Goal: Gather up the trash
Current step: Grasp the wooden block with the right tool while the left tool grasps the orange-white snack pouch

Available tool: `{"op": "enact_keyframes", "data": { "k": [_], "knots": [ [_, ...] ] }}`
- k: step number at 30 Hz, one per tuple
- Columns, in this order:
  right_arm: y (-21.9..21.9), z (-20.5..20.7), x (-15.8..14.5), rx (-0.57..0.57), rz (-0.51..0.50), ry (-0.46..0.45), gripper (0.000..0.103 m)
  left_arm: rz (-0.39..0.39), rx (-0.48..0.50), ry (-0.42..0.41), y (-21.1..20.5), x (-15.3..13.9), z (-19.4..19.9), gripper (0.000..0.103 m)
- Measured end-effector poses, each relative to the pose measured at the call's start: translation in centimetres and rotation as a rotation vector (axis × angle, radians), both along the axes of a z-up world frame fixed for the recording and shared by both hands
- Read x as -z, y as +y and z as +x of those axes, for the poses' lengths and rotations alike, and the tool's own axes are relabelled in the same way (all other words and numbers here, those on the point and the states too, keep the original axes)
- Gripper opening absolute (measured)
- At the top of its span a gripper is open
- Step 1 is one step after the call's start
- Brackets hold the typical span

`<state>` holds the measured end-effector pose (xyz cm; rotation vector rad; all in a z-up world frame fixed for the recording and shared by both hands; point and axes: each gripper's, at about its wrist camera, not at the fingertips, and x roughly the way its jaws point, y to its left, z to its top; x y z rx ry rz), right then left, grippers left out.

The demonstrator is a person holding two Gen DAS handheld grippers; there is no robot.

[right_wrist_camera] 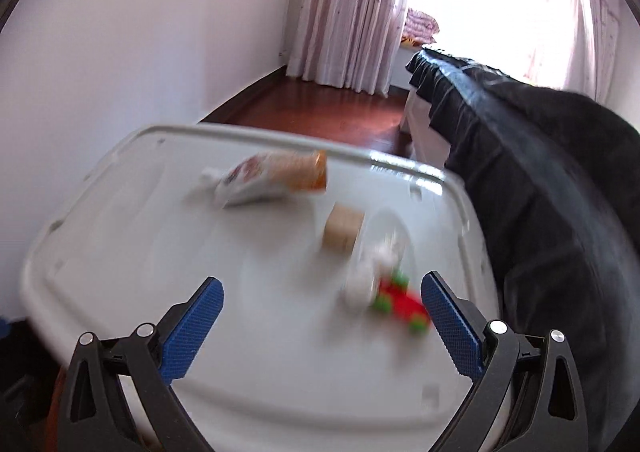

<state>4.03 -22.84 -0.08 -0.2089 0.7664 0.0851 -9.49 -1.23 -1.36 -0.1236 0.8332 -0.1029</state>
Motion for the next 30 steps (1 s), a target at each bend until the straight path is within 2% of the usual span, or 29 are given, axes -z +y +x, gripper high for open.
{"op": "enact_keyframes", "data": {
  "k": [3,6,12,15,17,18,19,25,30],
  "knots": [
    [-0.1,5.1,1.3,0.014,-0.003,0.032,0.097,0.012,-0.008,-0.025,0.0,0.1,0.3,0.087],
    [-0.2,9.0,3.3,0.028,-0.004,0.089,0.096,0.009,-0.008,-0.001,0.3,1.0,0.6,0.087],
    [-0.3,13.6,7.0,0.044,-0.049,0.175,0.09,-0.054,-0.024,0.05,1.2,1.9,1.2,0.087],
    [-0.3,14.6,7.9,0.038,-0.07,0.204,0.078,-0.086,-0.034,0.057,1.5,1.9,1.3,0.087],
    [-0.1,15.2,8.7,0.025,-0.083,0.246,0.055,-0.101,-0.035,0.064,1.4,2.0,1.4,0.087],
    [-0.1,15.3,8.8,0.023,-0.094,0.25,0.053,-0.104,-0.035,0.067,1.4,2.1,1.5,0.087],
    [-0.1,15.2,8.7,0.014,-0.091,0.244,0.042,-0.103,-0.033,0.069,1.3,2.1,1.5,0.087],
    [0.4,13.3,7.6,-0.047,-0.082,0.212,0.04,-0.082,-0.026,0.062,0.8,2.3,1.4,0.087],
    [0.1,11.9,5.8,-0.083,-0.007,0.187,0.04,-0.084,-0.017,0.052,0.9,2.0,1.7,0.087]
  ]
}}
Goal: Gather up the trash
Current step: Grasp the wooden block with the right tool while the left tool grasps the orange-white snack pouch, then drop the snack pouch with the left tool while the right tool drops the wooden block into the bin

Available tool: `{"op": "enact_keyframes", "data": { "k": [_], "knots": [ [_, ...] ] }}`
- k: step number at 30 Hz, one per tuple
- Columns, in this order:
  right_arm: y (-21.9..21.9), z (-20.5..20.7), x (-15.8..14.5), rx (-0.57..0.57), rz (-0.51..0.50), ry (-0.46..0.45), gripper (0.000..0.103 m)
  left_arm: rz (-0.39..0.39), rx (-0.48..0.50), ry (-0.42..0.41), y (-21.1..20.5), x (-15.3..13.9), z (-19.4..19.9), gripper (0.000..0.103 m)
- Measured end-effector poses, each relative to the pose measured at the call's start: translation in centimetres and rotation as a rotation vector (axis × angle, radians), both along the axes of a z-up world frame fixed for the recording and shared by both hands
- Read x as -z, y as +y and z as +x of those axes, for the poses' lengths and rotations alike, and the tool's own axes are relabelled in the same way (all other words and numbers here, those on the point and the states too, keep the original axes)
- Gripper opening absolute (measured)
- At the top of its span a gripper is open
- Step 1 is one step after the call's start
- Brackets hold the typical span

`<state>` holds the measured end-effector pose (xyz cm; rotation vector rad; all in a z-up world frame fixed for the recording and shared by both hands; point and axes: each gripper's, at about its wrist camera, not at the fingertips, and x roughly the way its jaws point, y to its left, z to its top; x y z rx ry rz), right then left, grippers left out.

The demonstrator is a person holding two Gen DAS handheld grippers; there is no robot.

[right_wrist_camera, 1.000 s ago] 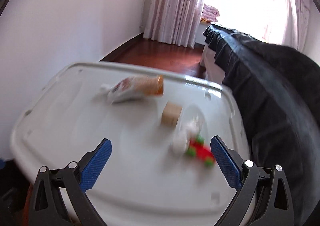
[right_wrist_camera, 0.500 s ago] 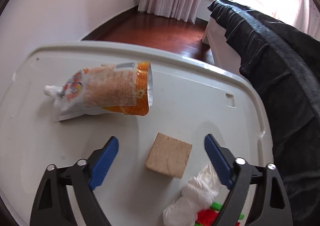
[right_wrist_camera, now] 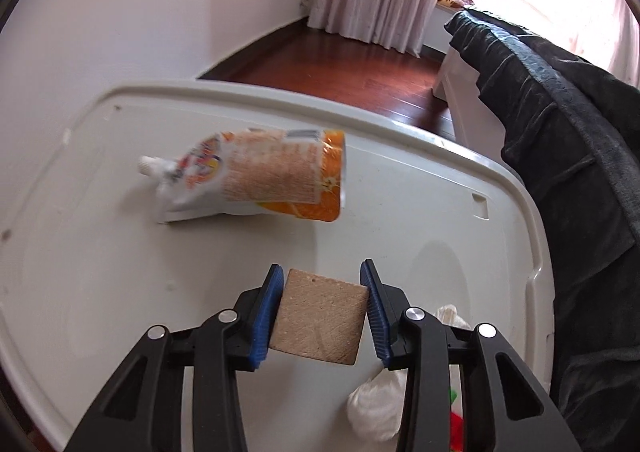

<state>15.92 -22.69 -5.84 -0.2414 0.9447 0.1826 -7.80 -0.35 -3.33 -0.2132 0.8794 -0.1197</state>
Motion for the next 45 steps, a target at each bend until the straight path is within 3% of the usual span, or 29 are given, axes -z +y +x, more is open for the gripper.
{"op": "enact_keyframes", "data": {
  "k": [5,7,11,12,15,19,23,29,30,31,32,35,38,45],
  "knots": [
    [-0.6,-2.9,-2.7,-0.061,0.063,-0.046,0.04,-0.035,0.107,-0.033,-0.2,-2.6,2.8,0.087],
    [-1.2,-4.3,-3.9,-0.08,0.08,-0.061,0.04,-0.039,0.216,-0.059,-0.8,-4.4,5.7,0.087],
    [-3.2,-6.9,-5.9,-0.109,0.1,-0.088,0.04,0.057,0.489,-0.131,-3.3,-6.0,12.0,0.091],
    [-3.8,-7.5,-6.4,-0.113,0.101,-0.098,0.038,0.095,0.582,-0.142,-4.4,-5.7,14.3,0.091],
    [-5.7,-8.8,-7.5,-0.104,0.118,-0.118,0.038,0.188,0.708,-0.113,-6.6,-3.6,19.3,0.091],
    [-7.5,-9.1,-8.0,-0.085,0.148,-0.135,0.038,0.239,0.743,-0.061,-8.9,-0.2,25.1,0.091],
    [-7.9,-8.5,-7.8,-0.085,0.154,-0.146,0.038,0.243,0.751,-0.108,-10.7,1.3,28.7,0.091],
    [-8.8,-8.5,-7.3,-0.076,0.17,-0.141,0.038,0.387,0.89,-0.041,-14.3,4.5,31.7,0.09],
    [-9.1,-8.4,-7.3,-0.071,0.174,-0.142,0.038,0.413,0.899,-0.016,-14.8,5.1,31.9,0.084],
    [-9.2,-8.4,-7.3,-0.068,0.175,-0.143,0.038,0.401,0.899,0.011,-14.9,5.3,32.1,0.07],
    [-9.3,-8.4,-7.3,-0.064,0.172,-0.143,0.038,0.342,0.855,0.016,-14.6,5.0,32.2,0.05],
    [-9.9,-8.4,-6.7,-0.052,0.174,-0.12,0.038,0.273,0.755,0.064,-13.6,4.4,31.6,0.036],
    [-9.5,-9.3,-5.2,-0.06,0.169,-0.085,0.045,0.238,0.708,0.056,-12.5,3.6,28.5,0.036],
    [-6.8,-11.6,-2.0,-0.059,0.101,-0.032,0.045,0.165,0.61,-0.002,-8.6,0.4,19.7,0.036]
  ]
}}
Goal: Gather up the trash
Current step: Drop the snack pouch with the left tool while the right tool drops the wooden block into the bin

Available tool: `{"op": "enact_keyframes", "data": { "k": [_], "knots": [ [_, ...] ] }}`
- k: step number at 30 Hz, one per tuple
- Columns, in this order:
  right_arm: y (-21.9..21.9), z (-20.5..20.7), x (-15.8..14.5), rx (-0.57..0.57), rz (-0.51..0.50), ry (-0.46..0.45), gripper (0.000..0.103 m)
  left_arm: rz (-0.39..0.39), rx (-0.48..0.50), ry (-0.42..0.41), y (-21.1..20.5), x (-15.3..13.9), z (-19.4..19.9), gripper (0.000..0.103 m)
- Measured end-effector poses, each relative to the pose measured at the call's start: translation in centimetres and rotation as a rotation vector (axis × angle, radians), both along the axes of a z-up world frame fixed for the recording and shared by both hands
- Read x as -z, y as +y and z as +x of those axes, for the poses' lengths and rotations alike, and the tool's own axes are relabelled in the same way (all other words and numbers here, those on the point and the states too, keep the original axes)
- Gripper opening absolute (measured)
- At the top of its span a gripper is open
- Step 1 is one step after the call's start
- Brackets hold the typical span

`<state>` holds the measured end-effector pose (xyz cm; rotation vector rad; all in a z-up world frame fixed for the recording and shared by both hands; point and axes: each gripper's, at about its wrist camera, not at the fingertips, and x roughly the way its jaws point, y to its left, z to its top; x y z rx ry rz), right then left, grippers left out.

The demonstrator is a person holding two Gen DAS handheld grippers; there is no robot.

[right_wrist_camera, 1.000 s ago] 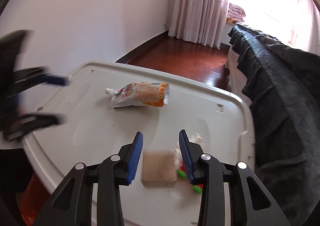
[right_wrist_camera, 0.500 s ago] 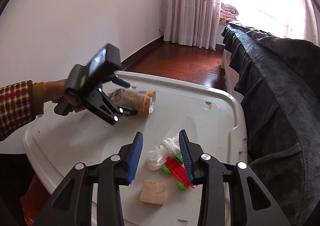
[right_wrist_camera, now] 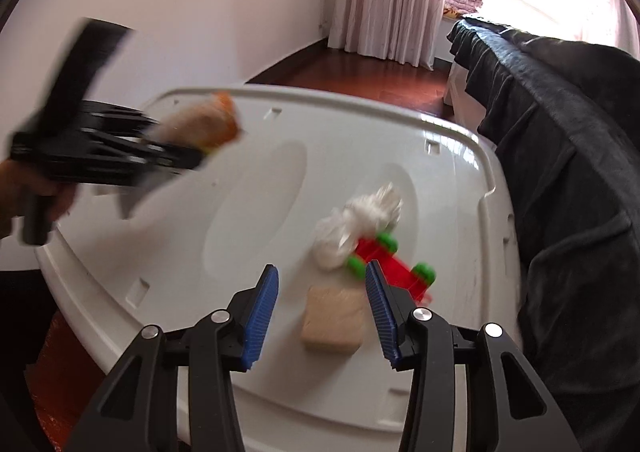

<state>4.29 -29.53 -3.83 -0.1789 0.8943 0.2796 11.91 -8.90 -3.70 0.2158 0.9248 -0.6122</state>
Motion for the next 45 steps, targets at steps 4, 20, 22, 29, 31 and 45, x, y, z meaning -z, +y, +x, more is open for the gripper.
{"op": "enact_keyframes", "data": {
  "k": [4,20,22,29,31,45],
  "knots": [
    [-0.4,-0.5,0.8,0.042,-0.002,0.013,0.045,0.018,-0.061,-0.075,2.0,-1.8,-4.8,0.036],
    [0.5,-0.9,3.0,0.143,-0.006,0.05,0.034,-0.092,-0.184,-0.112,6.5,-4.3,-16.8,0.037],
    [1.5,-2.3,1.2,0.119,0.025,0.023,0.034,-0.104,-0.19,-0.109,6.2,-4.3,-17.6,0.037],
    [5.4,-9.9,-4.6,0.055,0.093,-0.042,0.034,-0.17,-0.328,-0.111,6.4,-3.9,-23.7,0.037],
    [6.6,-13.1,-4.5,0.051,0.087,-0.032,0.034,-0.179,-0.369,-0.091,6.6,-3.2,-25.1,0.037],
    [9.7,-22.8,4.1,0.097,0.055,0.187,0.034,-0.111,-0.499,0.095,7.0,4.8,-31.6,0.037]
  ]
}}
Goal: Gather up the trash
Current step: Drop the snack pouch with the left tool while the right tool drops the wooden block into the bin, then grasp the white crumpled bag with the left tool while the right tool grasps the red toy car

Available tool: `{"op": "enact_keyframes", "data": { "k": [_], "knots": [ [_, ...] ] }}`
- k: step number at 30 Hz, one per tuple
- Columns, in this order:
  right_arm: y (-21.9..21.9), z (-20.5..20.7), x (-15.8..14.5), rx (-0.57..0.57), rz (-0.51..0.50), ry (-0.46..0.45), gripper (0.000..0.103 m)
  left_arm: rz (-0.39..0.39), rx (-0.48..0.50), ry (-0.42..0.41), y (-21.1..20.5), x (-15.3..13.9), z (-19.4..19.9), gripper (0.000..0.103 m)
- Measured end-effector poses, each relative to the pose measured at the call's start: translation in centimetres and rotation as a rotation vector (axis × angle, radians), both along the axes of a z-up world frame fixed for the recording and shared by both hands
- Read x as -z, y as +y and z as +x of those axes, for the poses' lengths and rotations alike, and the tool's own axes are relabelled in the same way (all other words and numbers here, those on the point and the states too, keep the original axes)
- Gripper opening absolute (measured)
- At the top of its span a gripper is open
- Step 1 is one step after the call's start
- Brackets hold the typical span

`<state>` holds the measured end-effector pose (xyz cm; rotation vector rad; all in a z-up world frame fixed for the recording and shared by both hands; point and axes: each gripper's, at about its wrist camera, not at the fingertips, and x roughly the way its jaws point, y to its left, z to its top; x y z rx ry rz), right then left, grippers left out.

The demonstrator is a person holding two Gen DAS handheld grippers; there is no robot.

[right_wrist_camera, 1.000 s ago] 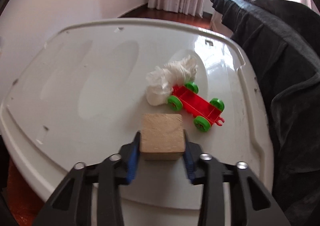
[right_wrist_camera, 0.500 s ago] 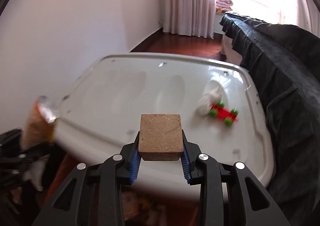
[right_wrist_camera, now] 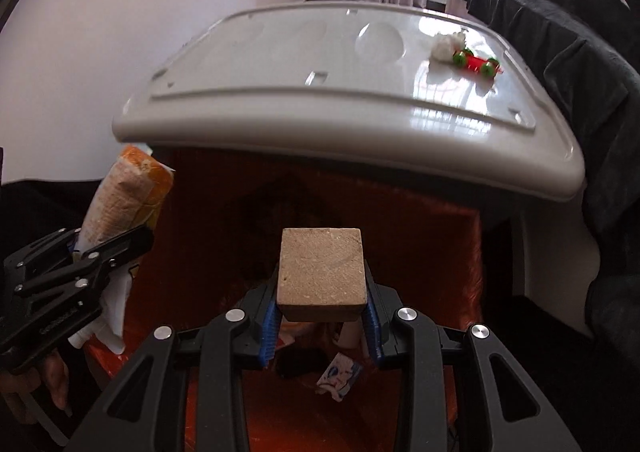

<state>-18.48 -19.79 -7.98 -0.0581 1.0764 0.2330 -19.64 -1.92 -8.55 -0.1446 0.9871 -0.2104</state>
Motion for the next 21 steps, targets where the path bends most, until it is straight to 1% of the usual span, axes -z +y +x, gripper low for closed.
{"op": "enact_keyframes", "data": {
  "k": [3,5,12,13,14,15,16,17,19,21],
  "knots": [
    [0.5,-0.3,0.6,-0.009,-0.005,0.016,0.034,-0.004,-0.015,0.02,0.2,0.7,0.0,0.037],
    [1.0,-0.8,0.9,-0.017,-0.013,0.02,0.034,0.0,-0.02,0.019,0.3,0.8,-0.1,0.037],
    [1.5,-0.9,1.9,-0.024,-0.028,0.036,0.035,0.003,-0.018,0.05,0.1,1.6,-0.1,0.038],
    [1.6,-0.9,2.0,-0.021,-0.033,0.038,0.049,0.008,-0.025,0.057,0.1,1.7,-0.1,0.042],
    [1.6,-0.8,1.9,-0.013,-0.041,0.032,0.075,0.006,-0.035,0.06,0.2,1.6,0.0,0.056],
    [1.3,-0.9,1.7,0.009,-0.059,0.01,0.086,0.022,-0.067,0.07,0.3,1.7,0.0,0.068],
    [1.1,-1.0,1.3,0.042,-0.091,-0.029,0.097,0.057,-0.112,0.074,0.6,1.5,0.1,0.081],
    [1.0,-1.0,1.0,0.055,-0.107,-0.051,0.098,0.082,-0.15,0.067,0.9,1.3,0.1,0.087],
    [0.6,-0.9,0.5,0.081,-0.145,-0.084,0.098,0.104,-0.199,0.025,1.5,0.4,0.0,0.088],
    [0.1,-0.8,0.1,0.101,-0.154,-0.103,0.098,0.114,-0.245,-0.022,2.2,-0.5,-0.1,0.09]
  ]
}}
